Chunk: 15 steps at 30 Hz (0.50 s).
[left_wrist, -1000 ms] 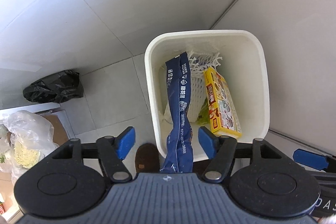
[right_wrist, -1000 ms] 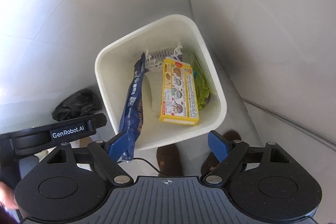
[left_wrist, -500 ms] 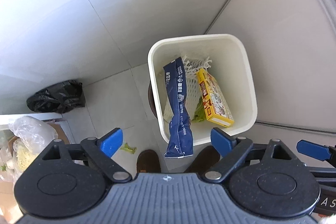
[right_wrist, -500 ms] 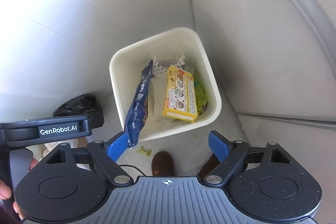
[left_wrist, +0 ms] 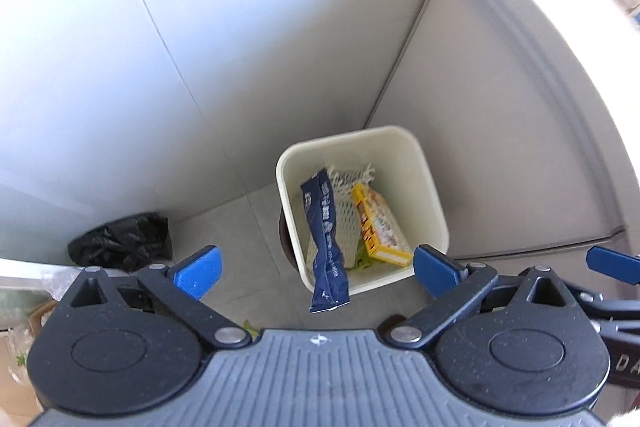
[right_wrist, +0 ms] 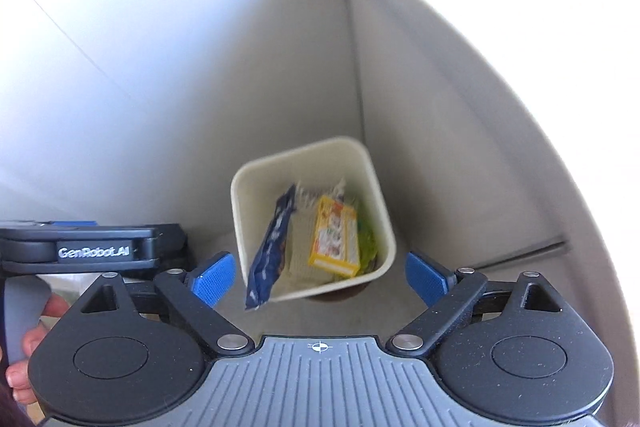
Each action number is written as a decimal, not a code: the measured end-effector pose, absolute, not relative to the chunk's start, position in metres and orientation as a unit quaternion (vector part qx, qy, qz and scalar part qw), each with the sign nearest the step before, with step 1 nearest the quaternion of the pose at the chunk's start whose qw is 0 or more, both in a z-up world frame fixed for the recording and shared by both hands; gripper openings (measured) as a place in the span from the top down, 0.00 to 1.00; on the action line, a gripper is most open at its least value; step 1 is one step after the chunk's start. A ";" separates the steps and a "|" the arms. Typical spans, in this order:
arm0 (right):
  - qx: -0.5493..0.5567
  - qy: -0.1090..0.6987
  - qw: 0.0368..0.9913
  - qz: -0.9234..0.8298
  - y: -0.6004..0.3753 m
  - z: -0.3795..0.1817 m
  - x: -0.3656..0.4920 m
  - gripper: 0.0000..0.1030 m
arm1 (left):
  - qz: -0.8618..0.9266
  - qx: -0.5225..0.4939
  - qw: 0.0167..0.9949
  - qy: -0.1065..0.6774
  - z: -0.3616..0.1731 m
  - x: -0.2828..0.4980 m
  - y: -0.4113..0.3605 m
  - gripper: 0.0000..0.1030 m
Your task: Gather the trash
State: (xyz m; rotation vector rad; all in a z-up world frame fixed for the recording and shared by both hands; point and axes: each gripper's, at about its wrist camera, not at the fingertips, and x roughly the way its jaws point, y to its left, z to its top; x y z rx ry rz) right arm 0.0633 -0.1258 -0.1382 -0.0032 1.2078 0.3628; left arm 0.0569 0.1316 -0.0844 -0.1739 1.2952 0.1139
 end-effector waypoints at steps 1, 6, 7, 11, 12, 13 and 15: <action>0.000 0.557 0.814 0.166 -0.129 -0.131 0.061 0.09 | 0.051 -0.080 0.797 0.597 -0.077 0.055 0.129 0.01; 0.009 0.517 0.844 0.141 -0.147 -0.091 0.049 0.08 | 0.037 -0.079 0.819 0.567 -0.035 0.042 0.116 0.01; 0.012 0.508 0.851 0.133 -0.152 -0.082 0.046 0.08 | 0.036 -0.080 0.822 0.563 -0.026 0.040 0.113 0.01; 0.024 0.472 0.876 0.095 -0.171 -0.050 0.035 0.05 | 0.032 -0.075 0.826 0.558 -0.003 0.035 0.101 0.00; 0.027 0.464 0.881 0.085 -0.176 -0.043 0.032 0.04 | 0.031 -0.075 0.828 0.555 0.002 0.034 0.097 0.00; 0.030 0.453 0.888 0.075 -0.181 -0.034 0.030 0.04 | 0.030 -0.077 0.829 0.553 0.006 0.032 0.094 0.00; 0.032 0.433 0.899 0.059 -0.188 -0.020 0.026 0.04 | 0.028 -0.083 0.831 0.549 0.015 0.031 0.088 0.00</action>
